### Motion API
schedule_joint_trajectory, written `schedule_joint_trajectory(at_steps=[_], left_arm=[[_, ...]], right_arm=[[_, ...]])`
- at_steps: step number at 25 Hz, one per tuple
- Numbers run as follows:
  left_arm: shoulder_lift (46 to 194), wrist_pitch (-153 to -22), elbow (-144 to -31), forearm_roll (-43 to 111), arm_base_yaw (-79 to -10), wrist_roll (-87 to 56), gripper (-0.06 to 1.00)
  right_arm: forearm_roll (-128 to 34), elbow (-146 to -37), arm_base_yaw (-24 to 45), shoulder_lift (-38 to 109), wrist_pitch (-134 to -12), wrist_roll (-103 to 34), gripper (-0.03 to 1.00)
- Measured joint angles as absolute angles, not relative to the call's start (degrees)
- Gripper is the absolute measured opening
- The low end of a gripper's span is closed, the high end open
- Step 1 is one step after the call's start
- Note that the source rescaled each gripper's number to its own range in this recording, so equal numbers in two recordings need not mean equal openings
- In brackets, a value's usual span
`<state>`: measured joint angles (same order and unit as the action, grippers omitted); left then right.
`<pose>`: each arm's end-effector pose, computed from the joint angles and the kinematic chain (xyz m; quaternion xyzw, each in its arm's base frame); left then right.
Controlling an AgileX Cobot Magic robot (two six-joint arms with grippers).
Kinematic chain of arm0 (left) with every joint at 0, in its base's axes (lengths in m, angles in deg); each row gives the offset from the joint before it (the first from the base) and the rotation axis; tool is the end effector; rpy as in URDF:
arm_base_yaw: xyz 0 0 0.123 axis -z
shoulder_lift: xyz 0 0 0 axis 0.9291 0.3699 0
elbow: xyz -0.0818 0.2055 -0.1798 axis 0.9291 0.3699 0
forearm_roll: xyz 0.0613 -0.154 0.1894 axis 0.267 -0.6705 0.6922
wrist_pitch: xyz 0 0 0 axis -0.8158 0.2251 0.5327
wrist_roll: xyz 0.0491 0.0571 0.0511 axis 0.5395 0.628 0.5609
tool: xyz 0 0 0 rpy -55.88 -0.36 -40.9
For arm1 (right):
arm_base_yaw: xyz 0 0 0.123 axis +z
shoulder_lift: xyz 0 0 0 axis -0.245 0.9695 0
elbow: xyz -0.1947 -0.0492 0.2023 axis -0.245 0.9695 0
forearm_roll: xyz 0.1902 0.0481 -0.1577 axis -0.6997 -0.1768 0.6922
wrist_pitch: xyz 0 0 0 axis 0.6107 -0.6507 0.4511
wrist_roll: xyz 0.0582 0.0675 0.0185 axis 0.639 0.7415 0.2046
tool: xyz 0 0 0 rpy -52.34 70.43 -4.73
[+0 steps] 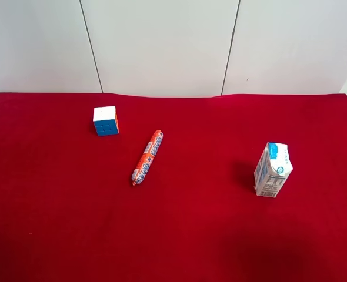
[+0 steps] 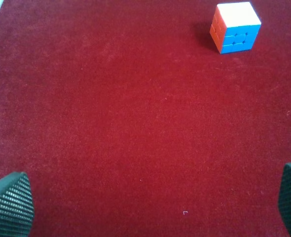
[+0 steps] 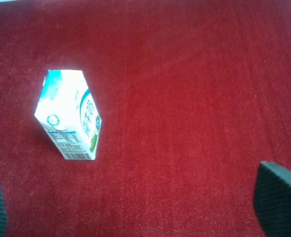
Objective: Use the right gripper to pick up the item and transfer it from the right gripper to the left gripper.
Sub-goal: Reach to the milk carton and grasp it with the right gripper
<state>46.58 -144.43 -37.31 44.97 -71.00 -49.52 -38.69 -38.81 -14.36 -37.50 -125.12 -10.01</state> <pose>-0.0068 -0.0039 0.2800 -0.0190 0.8489 -0.0102 0.5281 -0.0029 0.0001 0.2710 0.0142 0.8593 0.0068 0.5113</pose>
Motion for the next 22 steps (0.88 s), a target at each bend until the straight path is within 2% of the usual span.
schedule_joint_trajectory(at_steps=[22], left_arm=[[46.6,-144.4,-37.3,45.0,-71.0,-49.5,1.0]], right_arm=[[-38.7,-38.8,-14.4,-37.5,-125.1,-10.0,0.98]])
